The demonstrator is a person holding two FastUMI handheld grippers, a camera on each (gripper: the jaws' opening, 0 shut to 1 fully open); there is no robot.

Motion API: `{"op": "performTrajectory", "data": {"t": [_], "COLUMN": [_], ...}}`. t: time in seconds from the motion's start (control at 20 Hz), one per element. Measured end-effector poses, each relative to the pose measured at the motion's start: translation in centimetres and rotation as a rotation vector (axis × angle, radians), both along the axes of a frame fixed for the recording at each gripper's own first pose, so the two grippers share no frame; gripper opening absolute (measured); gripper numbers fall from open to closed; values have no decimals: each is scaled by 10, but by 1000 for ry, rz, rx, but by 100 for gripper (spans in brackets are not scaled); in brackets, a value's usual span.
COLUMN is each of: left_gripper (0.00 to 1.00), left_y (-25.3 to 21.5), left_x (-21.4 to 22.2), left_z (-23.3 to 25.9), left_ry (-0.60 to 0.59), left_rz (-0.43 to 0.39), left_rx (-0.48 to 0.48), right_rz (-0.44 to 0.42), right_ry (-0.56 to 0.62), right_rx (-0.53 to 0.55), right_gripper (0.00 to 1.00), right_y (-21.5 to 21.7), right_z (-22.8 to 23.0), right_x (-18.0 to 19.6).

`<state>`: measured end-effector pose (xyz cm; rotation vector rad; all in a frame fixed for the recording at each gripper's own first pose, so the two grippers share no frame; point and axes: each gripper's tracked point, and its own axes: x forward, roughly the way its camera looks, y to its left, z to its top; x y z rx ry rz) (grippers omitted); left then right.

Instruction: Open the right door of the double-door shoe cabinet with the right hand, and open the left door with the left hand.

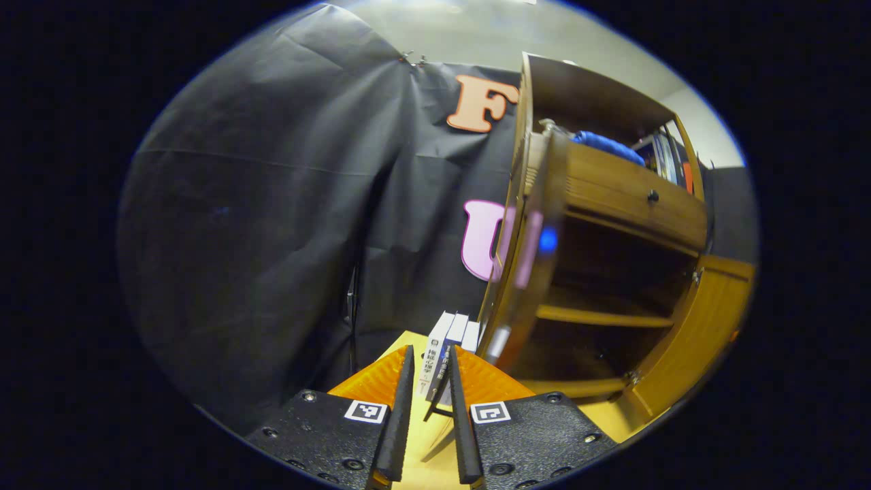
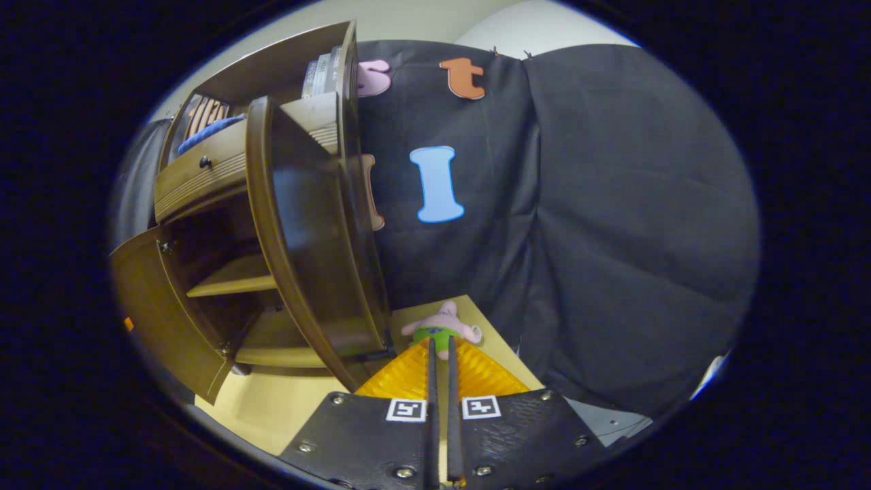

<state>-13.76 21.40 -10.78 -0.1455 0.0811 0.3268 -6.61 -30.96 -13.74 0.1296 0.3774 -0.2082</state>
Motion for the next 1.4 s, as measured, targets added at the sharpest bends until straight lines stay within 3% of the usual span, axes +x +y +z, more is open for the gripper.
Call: {"op": "performTrajectory", "data": {"t": [0.15, 0.2, 0.35, 0.5, 0.55, 0.6, 0.65, 0.75, 0.8, 0.85, 0.9, 0.95, 1.05, 1.1, 1.15, 1.4], "left_gripper": [18, 23, 23, 15, 23, 23, 15, 19, 23, 20, 17, 23, 23, 15, 23, 23], "left_y": [16, 17, 19, 15, 13, 11, 9, -3, -13, -26, -39, -52, -84, -100, -116, -195], "left_x": [-6, -9, -12, -13, -14, -14, -13, -9, -5, 0, 8, 13, 23, 29, 36, 78], "left_z": [12, 19, 43, 71, 87, 114, 138, 183, 205, 221, 235, 244, 261, 267, 266, 223], "left_ry": [6, 12, 7, -11, -45, -96, -140, -203, -231, -250, -257, -264, -301, -317, -311, -233], "left_rz": [58, 70, 96, 117, 120, 125, 129, 117, 98, 65, 40, 10, -59, -89, -122, -285], "left_rx": [25, 41, 72, 72, 83, 105, 131, 192, 220, 240, 250, 254, 259, 261, 259, 242], "right_rz": [-13, -14, -17, -11, -1, 18, 36, 69, 86, 101, 117, 141, 194, 222, 249, 384], "right_ry": [-54, -73, -117, -178, -205, -237, -268, -315, -343, -366, -379, -384, -391, -403, -411, -406], "right_rx": [-44, -57, -103, -120, -108, -83, -59, -48, -56, -63, -62, -51, -45, -49, -47, 33], "right_gripper": [5, 5, 5, 5, 5, 5, 5, 5, 0, 0, 5, 5, 5, 5, 5, 5], "right_y": [-5, -6, -6, 2, 9, 18, 28, 42, 49, 56, 65, 76, 103, 116, 129, 202], "right_z": [42, 55, 94, 133, 147, 161, 174, 196, 206, 214, 218, 220, 222, 224, 225, 214], "right_x": [10, 12, 11, 10, 12, 15, 17, 20, 21, 23, 25, 25, 29, 30, 31, 33]}}
